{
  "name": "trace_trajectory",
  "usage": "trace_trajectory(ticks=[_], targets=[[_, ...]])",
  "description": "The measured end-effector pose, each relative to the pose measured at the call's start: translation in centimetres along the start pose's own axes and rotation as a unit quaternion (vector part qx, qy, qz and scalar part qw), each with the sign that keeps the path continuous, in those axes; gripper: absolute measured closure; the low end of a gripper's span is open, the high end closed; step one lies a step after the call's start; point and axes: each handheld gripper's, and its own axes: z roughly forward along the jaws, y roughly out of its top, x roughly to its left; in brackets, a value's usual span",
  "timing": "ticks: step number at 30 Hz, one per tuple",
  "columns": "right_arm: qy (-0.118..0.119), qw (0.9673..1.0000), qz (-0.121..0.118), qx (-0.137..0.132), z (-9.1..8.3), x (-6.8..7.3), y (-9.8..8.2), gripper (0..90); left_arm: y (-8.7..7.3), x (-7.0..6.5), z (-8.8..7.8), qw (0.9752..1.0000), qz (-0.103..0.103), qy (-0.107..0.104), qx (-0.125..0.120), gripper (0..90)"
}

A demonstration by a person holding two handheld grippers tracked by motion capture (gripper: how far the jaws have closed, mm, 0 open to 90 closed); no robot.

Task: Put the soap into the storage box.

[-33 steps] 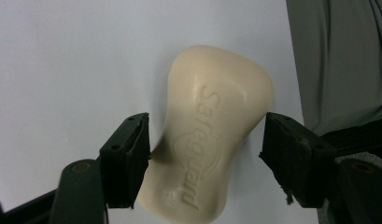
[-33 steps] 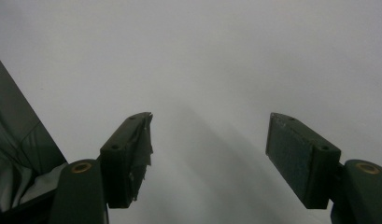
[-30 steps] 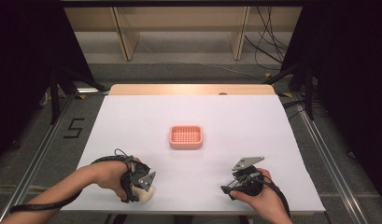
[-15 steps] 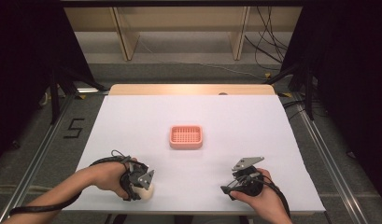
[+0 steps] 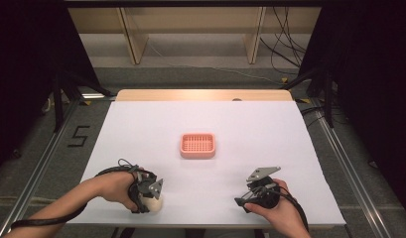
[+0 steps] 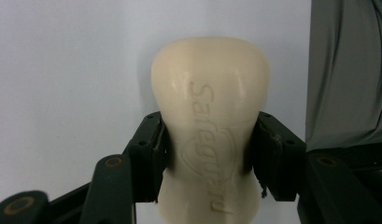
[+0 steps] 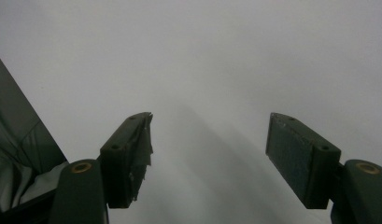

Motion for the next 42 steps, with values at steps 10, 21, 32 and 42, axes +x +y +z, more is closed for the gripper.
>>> trace_trajectory(ticks=[10,21,32,42], targets=[[-0.003,1.0000,-0.002,0.007,0.0,0.0,0.0,32.0,0.2,-0.2,0.2,0.9998,0.012,-0.005,0.014,49.1],[-0.002,0.9999,-0.007,0.008,0.1,-0.1,0.0,32.0,-0.1,-0.3,0.1,0.9999,0.009,-0.011,0.010,49.3],[-0.001,0.9999,-0.009,0.007,0.1,-0.1,0.0,32.0,0.1,-0.1,0.0,0.9999,0.007,-0.004,0.011,49.4],[-0.004,0.9999,-0.011,0.007,0.2,-0.1,0.0,32.0,-0.1,-0.1,-1.0,0.9990,-0.016,0.021,-0.035,49.5]])
